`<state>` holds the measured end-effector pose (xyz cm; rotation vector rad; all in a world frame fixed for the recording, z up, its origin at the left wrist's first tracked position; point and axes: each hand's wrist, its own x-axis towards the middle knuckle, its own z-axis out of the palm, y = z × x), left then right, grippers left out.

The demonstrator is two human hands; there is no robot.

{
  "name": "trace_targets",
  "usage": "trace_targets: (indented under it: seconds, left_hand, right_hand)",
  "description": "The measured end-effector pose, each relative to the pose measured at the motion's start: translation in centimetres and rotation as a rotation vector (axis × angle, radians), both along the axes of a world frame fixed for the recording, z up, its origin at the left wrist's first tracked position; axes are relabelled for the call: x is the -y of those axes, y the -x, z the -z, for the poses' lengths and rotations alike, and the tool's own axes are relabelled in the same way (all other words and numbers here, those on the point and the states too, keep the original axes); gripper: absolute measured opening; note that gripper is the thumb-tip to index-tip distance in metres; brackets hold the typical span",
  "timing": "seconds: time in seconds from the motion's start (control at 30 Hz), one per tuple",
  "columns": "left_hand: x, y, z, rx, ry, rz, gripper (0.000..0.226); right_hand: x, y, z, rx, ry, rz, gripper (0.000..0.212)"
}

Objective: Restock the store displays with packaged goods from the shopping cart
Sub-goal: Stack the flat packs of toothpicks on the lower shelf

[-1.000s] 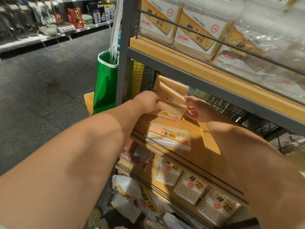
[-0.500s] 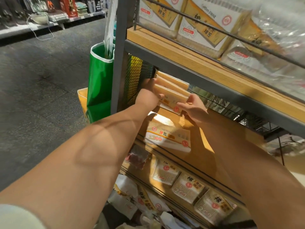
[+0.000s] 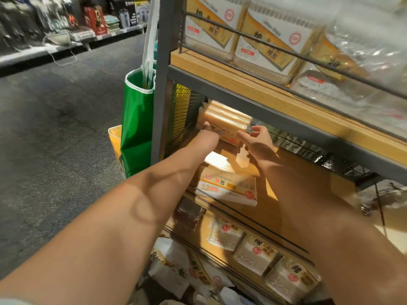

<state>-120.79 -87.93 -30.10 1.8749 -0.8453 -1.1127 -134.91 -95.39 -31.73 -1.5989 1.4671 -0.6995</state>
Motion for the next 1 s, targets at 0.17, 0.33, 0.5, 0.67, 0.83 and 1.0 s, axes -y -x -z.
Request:
trace_targets:
  seconds: [0.17,0.33,0.5,0.67,0.83,1.0]
  left_hand:
    - [-3.4,-0.1,-0.9,0.111,0.052,0.23,0.054]
    - [-6.5,0.0,-1.8,0.43,-0.093,0.499,0.07]
    - [-7.5,0.5,-1.8,0.456,-0.167,0.522,0.076]
    - [-8.2,0.3,-1.4,0.121,0.036,0.425,0.089]
    - [-8.4,-0.8,-0.4,0.261,0.056,0.604,0.077]
    - [-6.2,-0.9,-0.5,-0.135,-0.021,0.143,0.062]
  right_hand:
    - [-2.2,4.7,-1.1,-0.152,-0.211,-0.147,0.057]
    - [-7.6,6.8,-1.5,-0.277,-0.459,-0.159,0.039]
    - [-10.1,7.0,-0.6,0.079,-0.525,-0.062,0.057]
    - [-10.2,6.9,-0.9,0.53,-0.573,0.017,0.037]
    - [-9.2,6.7,-0.9,0.66,-0.662,0.16,0.026]
    - [-10.0,7.0,0.1,0.499,-0.478,0.052,0.028]
